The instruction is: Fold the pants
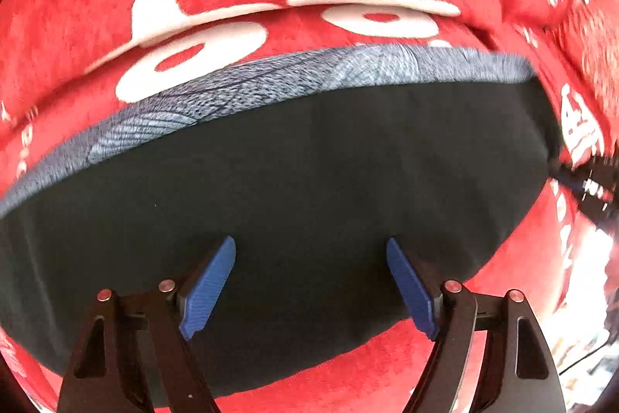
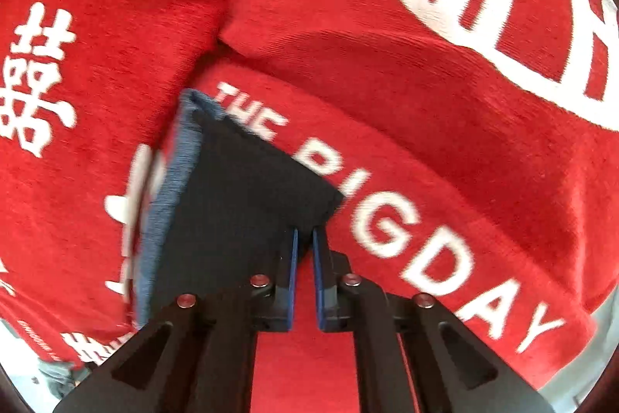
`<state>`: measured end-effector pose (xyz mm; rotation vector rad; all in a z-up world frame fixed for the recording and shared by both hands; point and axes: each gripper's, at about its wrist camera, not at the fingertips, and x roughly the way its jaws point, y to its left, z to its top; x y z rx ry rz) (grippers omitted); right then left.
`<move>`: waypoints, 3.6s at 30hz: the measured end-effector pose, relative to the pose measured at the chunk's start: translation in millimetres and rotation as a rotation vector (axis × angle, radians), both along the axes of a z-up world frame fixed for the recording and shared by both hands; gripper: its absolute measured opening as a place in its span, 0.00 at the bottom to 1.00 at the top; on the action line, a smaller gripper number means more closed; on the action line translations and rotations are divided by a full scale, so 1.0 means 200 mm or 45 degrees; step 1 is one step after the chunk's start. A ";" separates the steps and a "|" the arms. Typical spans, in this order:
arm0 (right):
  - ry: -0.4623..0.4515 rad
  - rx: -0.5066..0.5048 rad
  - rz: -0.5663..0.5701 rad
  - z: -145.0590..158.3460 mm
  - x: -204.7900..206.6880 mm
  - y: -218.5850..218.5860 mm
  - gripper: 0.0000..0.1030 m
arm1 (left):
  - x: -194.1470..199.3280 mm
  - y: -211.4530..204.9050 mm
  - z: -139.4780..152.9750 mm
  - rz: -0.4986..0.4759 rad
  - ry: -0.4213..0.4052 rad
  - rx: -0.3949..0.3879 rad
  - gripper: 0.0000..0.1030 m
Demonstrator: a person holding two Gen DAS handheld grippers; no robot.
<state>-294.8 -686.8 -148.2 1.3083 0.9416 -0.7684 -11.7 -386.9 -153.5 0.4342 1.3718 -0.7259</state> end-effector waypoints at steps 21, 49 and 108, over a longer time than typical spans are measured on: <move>-0.038 -0.298 0.728 -0.01 0.99 0.24 0.16 | 0.51 -0.16 -0.08 0.256 -0.119 0.018 0.82; 0.201 -0.102 0.569 0.14 0.16 0.71 0.55 | 0.15 0.23 0.07 0.113 0.022 0.166 0.82; -0.739 0.185 0.213 0.08 0.18 0.06 0.12 | 0.04 -0.47 0.16 0.277 -0.159 0.058 0.59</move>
